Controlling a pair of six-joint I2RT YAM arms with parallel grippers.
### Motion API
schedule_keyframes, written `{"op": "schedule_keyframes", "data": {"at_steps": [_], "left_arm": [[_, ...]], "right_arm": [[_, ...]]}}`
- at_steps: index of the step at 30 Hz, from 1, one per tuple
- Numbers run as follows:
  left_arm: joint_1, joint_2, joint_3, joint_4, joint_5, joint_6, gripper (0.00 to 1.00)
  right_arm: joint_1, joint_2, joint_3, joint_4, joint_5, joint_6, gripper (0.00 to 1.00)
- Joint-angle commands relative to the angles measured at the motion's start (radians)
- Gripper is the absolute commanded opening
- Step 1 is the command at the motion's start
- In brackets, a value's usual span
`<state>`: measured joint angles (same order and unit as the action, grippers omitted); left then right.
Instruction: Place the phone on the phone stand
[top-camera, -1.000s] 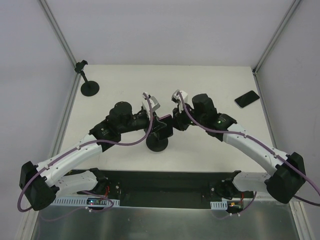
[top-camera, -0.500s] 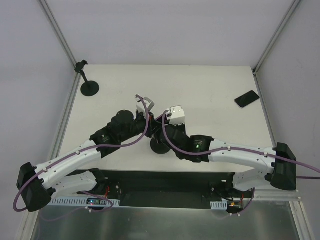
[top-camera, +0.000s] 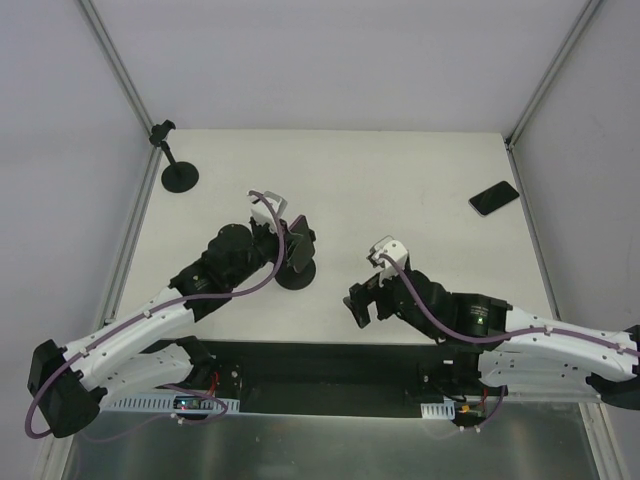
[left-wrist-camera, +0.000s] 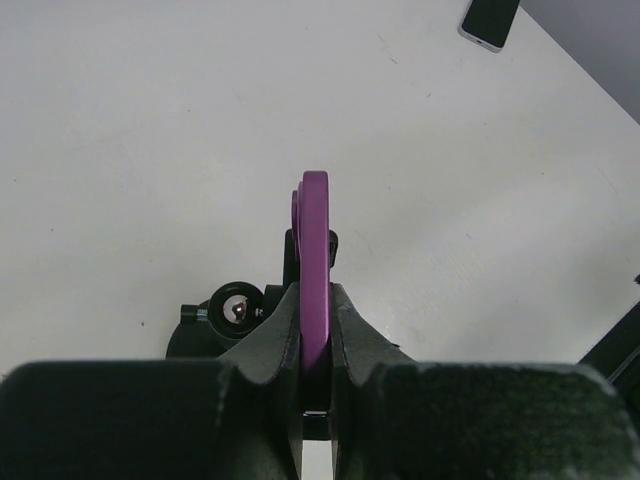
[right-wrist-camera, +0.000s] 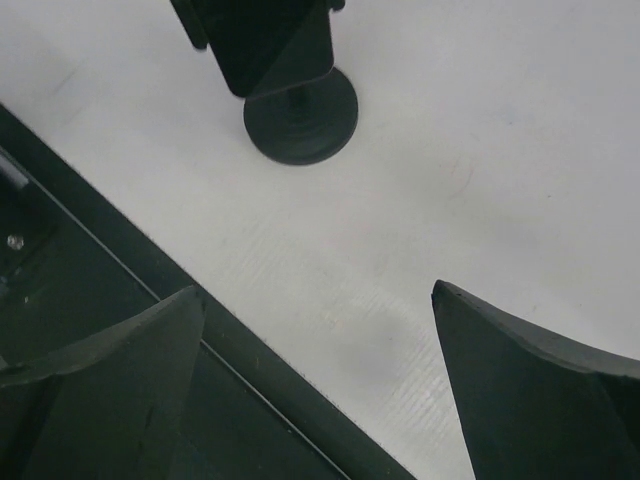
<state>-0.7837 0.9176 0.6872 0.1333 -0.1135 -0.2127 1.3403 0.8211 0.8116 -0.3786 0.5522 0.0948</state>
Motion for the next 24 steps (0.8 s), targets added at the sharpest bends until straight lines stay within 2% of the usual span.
{"op": "schedule_keyframes", "data": {"at_steps": [1,4,6,9,10,12,14,16,17,18,20,24], "left_arm": [[0.003,-0.065,-0.011,0.009,0.055,0.03,0.0],[0.003,-0.074,-0.003,-0.001,0.067,0.041,0.0],[0.003,-0.071,0.012,-0.044,0.089,0.041,0.0],[0.006,-0.071,0.066,-0.154,0.1,0.027,0.42],[0.014,-0.074,0.09,-0.179,0.103,0.003,0.62],[0.021,-0.094,0.115,-0.228,0.112,-0.027,0.74],[0.027,-0.129,0.149,-0.3,0.138,-0.056,0.85],[0.032,-0.158,0.202,-0.398,0.147,-0.066,0.9],[0.035,-0.184,0.225,-0.435,0.156,-0.063,0.97],[0.035,-0.197,0.25,-0.472,0.163,-0.059,0.99],[0.035,-0.241,0.313,-0.576,0.178,-0.053,0.99],[0.037,-0.342,0.324,-0.638,0.28,-0.083,0.99]], "right_arm": [[-0.03,-0.011,-0.04,0.079,-0.215,-0.102,0.99],[-0.038,0.013,-0.031,0.122,-0.284,-0.144,1.0],[-0.043,0.044,-0.019,0.139,-0.337,-0.164,0.97],[-0.064,0.093,0.024,0.141,-0.464,-0.223,0.97],[-0.081,0.104,0.035,0.139,-0.492,-0.24,0.97],[-0.108,0.131,0.075,0.11,-0.543,-0.274,0.97],[-0.197,0.154,0.106,0.099,-0.659,-0.293,0.97],[-0.321,0.177,0.132,0.104,-0.82,-0.316,0.97],[-0.352,0.203,0.145,0.101,-0.857,-0.329,0.97],[-0.378,0.217,0.178,0.102,-0.891,-0.372,0.97],[-0.449,0.278,0.214,0.103,-1.002,-0.423,0.97],[-0.552,0.432,0.372,0.069,-1.175,-0.53,0.97]]}}
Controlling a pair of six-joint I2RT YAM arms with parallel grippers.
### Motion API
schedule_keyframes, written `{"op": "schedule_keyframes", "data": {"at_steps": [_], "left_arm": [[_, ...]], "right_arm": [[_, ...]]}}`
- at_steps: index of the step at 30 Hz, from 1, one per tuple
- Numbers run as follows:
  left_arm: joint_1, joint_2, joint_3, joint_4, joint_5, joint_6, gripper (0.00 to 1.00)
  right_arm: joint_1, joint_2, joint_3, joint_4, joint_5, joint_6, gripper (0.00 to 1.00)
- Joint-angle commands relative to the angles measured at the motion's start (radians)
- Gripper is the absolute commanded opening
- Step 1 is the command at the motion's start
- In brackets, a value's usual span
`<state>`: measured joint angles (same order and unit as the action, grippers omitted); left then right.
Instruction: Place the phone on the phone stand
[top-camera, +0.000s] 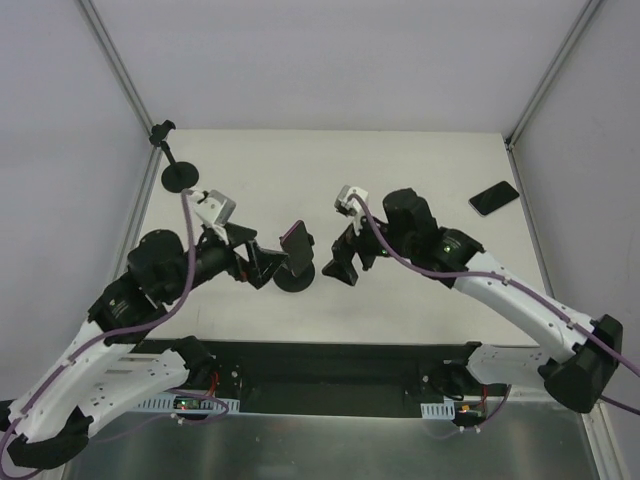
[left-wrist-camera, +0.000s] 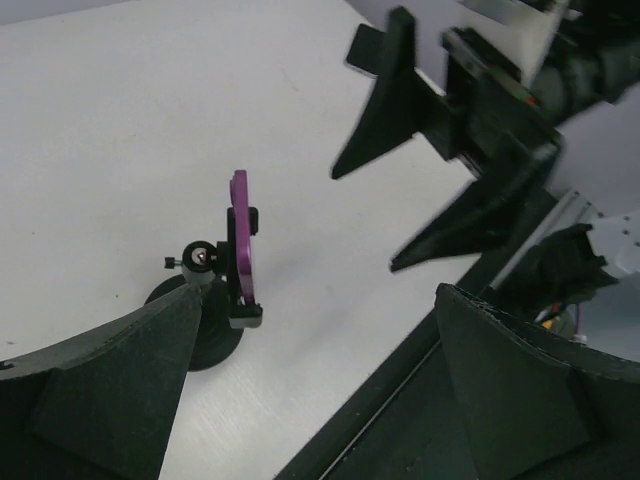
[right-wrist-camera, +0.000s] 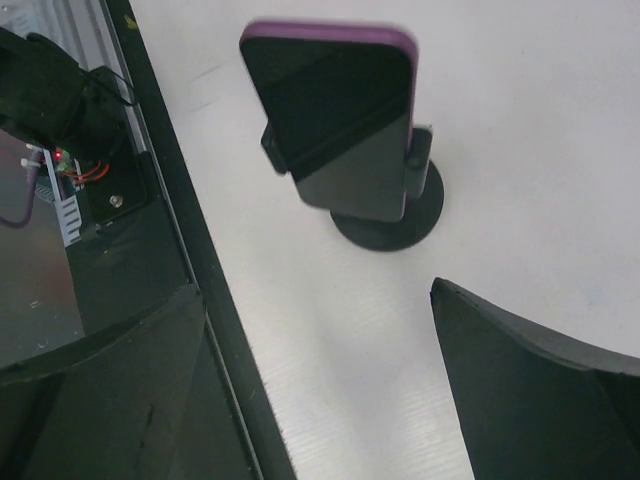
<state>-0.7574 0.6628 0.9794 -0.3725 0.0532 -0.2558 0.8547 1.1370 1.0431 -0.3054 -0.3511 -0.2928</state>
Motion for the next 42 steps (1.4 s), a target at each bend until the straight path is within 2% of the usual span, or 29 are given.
{"op": "schedule_keyframes", "data": {"at_steps": [1,2,6,11,16,19,26,31,32,33,35,37,40,42], "left_arm": [[0.01,-0.106,0.018,-0.134,0.149,-0.051,0.99],[0.01,-0.135,0.013,-0.138,0.227,-0.051,0.99],[0.009,-0.178,0.022,-0.189,0.328,-0.036,0.99],[0.009,-0.201,0.031,-0.212,0.353,-0.016,0.99],[0.009,-0.178,0.041,-0.212,0.356,0.006,0.99],[0.009,-0.164,0.051,-0.213,0.321,0.01,0.99],[0.009,-0.158,0.064,-0.213,0.307,0.007,0.99],[0.009,-0.161,0.05,-0.213,0.289,-0.007,0.99],[0.009,-0.161,0.05,-0.213,0.287,-0.01,0.99],[0.009,-0.161,0.048,-0.213,0.29,-0.014,0.99],[0.009,-0.163,0.048,-0.213,0.29,-0.019,0.99],[0.009,-0.172,0.044,-0.212,0.287,-0.026,0.99],[0.009,-0.18,0.036,-0.212,0.278,-0.039,0.99],[0.009,-0.187,0.027,-0.21,0.278,-0.049,0.99]], "right_arm": [[-0.097,0.151,0.225,-0.017,-0.308,-0.178,0.97],[-0.111,0.221,0.266,-0.05,-0.383,-0.196,0.97],[-0.14,0.392,0.495,-0.208,-0.532,-0.299,0.99],[-0.14,0.579,0.722,-0.413,-0.647,-0.436,0.92],[-0.132,0.664,0.785,-0.465,-0.759,-0.46,0.84],[-0.111,0.684,0.785,-0.465,-0.758,-0.47,0.82],[-0.094,0.693,0.736,-0.419,-0.737,-0.465,0.69],[-0.088,0.666,0.693,-0.33,-0.652,-0.408,0.5],[-0.086,0.655,0.663,-0.313,-0.634,-0.392,0.47],[-0.083,0.64,0.643,-0.292,-0.612,-0.379,0.4],[-0.083,0.584,0.556,-0.198,-0.559,-0.333,0.35],[-0.083,0.528,0.5,-0.108,-0.505,-0.289,0.22],[-0.082,0.466,0.44,-0.077,-0.456,-0.247,0.01],[-0.08,0.428,0.381,-0.054,-0.413,-0.208,0.01]]}}
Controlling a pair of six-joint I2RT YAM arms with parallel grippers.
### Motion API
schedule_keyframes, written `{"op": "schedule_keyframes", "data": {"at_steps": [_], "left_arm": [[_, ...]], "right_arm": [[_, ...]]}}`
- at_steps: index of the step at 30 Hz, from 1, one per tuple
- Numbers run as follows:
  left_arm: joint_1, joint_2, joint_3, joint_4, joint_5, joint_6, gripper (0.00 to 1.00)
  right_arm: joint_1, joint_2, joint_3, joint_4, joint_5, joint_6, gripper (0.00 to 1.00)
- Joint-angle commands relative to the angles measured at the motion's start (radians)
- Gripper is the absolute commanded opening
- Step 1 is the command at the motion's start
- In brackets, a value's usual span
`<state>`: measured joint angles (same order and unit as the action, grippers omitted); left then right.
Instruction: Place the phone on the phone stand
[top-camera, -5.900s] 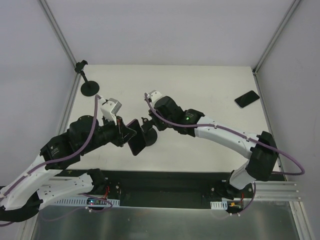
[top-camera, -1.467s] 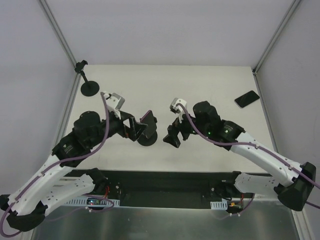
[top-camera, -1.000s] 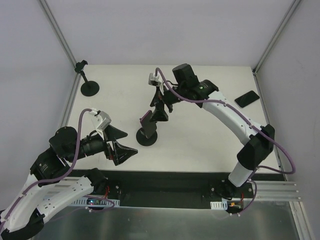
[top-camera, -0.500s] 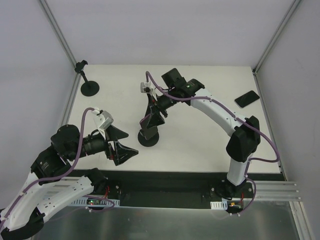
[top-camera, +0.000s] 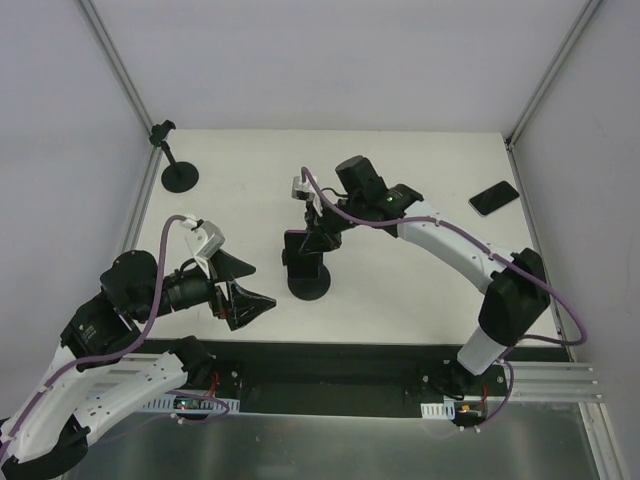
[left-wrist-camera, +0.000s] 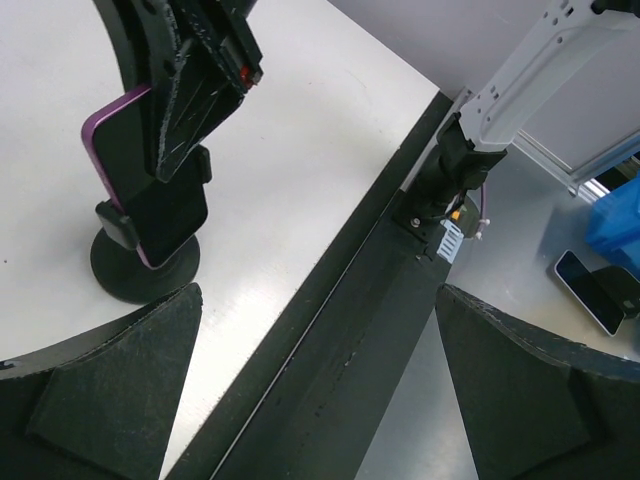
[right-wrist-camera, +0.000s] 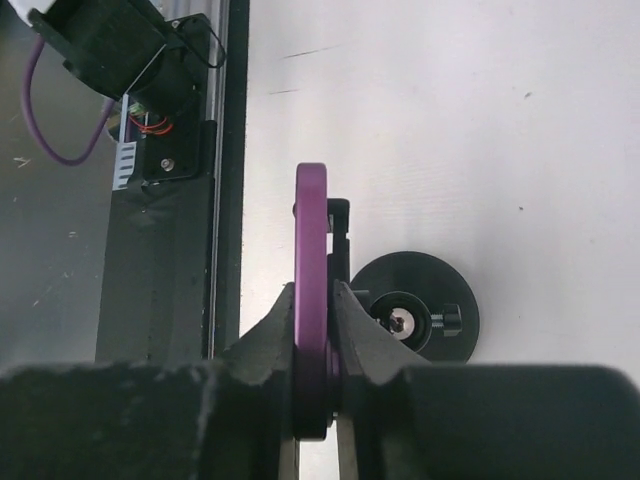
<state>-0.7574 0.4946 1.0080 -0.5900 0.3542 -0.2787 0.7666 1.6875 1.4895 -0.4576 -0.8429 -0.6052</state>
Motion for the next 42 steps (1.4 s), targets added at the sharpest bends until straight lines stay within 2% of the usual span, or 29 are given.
{"op": "schedule_keyframes", "data": {"at_steps": [1,3,4,8,13,19,21,24,26,27,29,31,34,38,42], "left_arm": [[0.009,-0.024,-0.006,0.007,-0.021,-0.028,0.99],[0.009,-0.03,-0.016,0.012,-0.02,-0.034,0.99],[0.009,-0.036,-0.019,0.012,-0.017,-0.034,0.99],[0.009,-0.051,-0.031,0.022,-0.014,-0.033,0.99],[0.009,-0.077,-0.062,0.042,0.025,-0.02,0.99],[0.009,-0.132,-0.14,0.117,0.072,-0.033,0.99],[0.009,-0.143,-0.166,0.134,0.092,-0.036,0.99],[0.009,-0.146,-0.175,0.15,0.123,-0.027,0.99],[0.009,-0.143,-0.174,0.153,0.153,-0.014,0.99],[0.009,-0.143,-0.174,0.156,0.161,-0.013,0.99],[0.009,-0.151,-0.181,0.171,0.166,-0.013,0.99],[0.009,-0.157,-0.193,0.191,0.176,-0.013,0.99],[0.009,-0.16,-0.2,0.193,0.226,-0.017,0.99],[0.009,-0.189,-0.23,0.199,0.235,-0.027,0.99],[0.009,-0.221,-0.249,0.2,0.258,-0.017,0.99]], "right_arm": [[0.008,-0.17,-0.09,0.112,0.14,0.116,0.01],[0.005,-0.224,-0.132,0.126,0.253,0.153,0.0],[0.003,-0.283,-0.173,0.129,0.395,0.191,0.0],[-0.047,-0.451,-0.256,0.102,0.721,0.295,0.0],[-0.251,-0.647,-0.311,0.065,0.729,0.341,0.0],[-0.524,-0.716,-0.313,-0.021,0.882,0.352,0.0],[-0.628,-0.736,-0.342,0.0,0.942,0.329,0.01],[-0.763,-0.721,-0.365,0.06,0.955,0.276,0.0],[-0.872,-0.712,-0.385,0.127,0.903,0.252,0.0],[-0.91,-0.7,-0.383,0.179,0.789,0.255,0.0],[-0.973,-0.683,-0.37,0.23,0.72,0.208,0.0],[-1.004,-0.623,-0.297,0.212,0.641,0.138,0.0],[-1.124,-0.533,-0.215,0.12,0.51,0.116,0.0],[-1.23,-0.508,-0.23,0.154,0.44,0.13,0.0],[-1.308,-0.467,-0.262,0.204,0.271,0.136,0.0]]}}
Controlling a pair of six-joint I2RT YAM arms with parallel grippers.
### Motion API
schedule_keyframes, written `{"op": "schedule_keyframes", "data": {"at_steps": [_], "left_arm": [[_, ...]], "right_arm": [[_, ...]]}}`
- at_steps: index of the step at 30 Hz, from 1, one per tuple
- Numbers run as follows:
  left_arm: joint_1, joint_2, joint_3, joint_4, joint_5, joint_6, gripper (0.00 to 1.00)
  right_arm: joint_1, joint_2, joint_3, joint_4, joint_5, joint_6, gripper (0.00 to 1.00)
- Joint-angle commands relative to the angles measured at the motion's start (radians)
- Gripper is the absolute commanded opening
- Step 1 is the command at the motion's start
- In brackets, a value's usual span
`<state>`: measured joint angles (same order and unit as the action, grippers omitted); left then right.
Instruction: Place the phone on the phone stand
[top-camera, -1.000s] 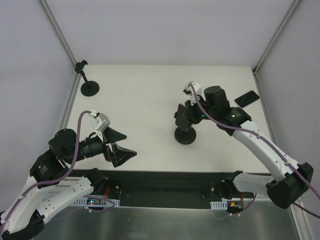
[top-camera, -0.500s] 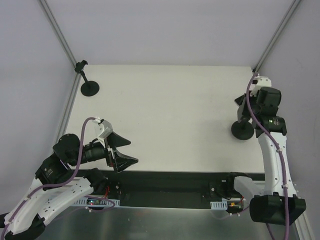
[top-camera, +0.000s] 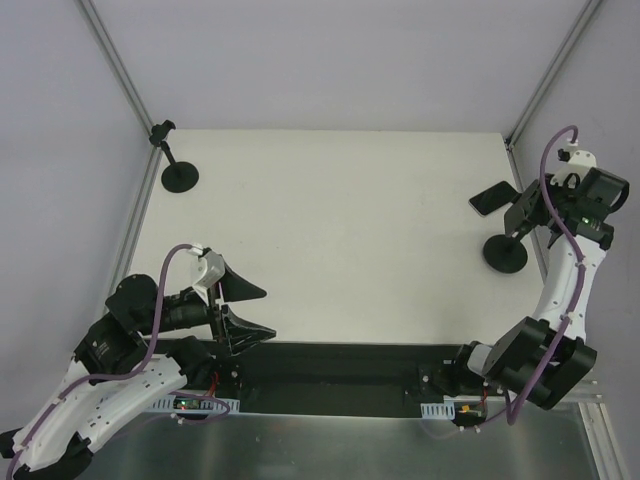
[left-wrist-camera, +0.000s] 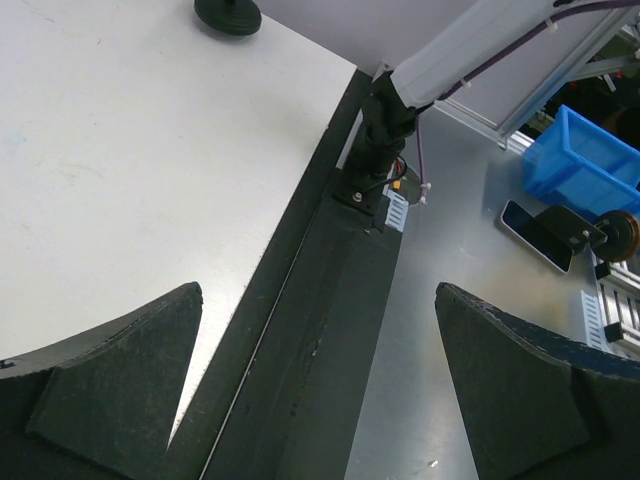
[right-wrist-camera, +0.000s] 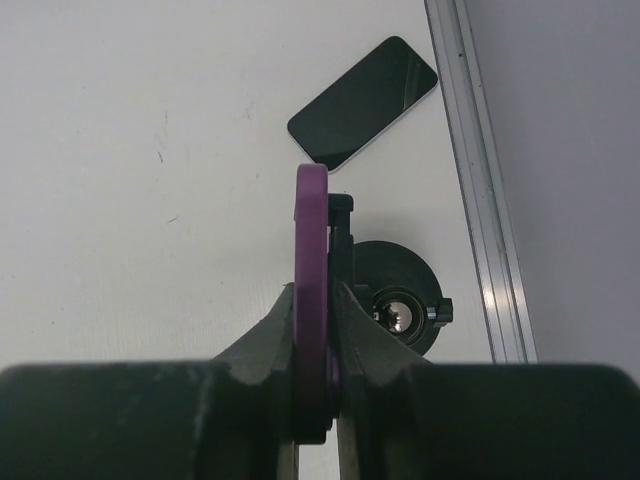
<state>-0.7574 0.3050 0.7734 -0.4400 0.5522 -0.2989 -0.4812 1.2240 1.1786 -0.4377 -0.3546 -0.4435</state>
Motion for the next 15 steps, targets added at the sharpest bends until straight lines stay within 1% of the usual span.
{"op": "schedule_keyframes", "data": {"at_steps": [1,5,6,11,15], "left_arm": [[0.009,-0.036,-0.017,0.049,0.063,0.006,0.99],[0.009,-0.066,-0.039,0.05,0.06,0.023,0.99],[0.009,-0.073,-0.042,0.05,0.061,0.026,0.99],[0.009,-0.057,-0.049,0.05,0.092,0.038,0.99],[0.009,-0.047,-0.056,0.05,0.086,0.038,0.99]], "right_arm": [[-0.072,0.005,0.052,0.183,-0.234,-0.029,0.0],[-0.109,0.046,0.076,0.166,-0.27,-0.066,0.0],[-0.109,0.06,0.102,0.14,-0.262,-0.09,0.01],[-0.109,0.083,0.122,0.096,-0.204,-0.149,0.0],[-0.111,0.1,0.131,0.083,-0.198,-0.166,0.0]]}}
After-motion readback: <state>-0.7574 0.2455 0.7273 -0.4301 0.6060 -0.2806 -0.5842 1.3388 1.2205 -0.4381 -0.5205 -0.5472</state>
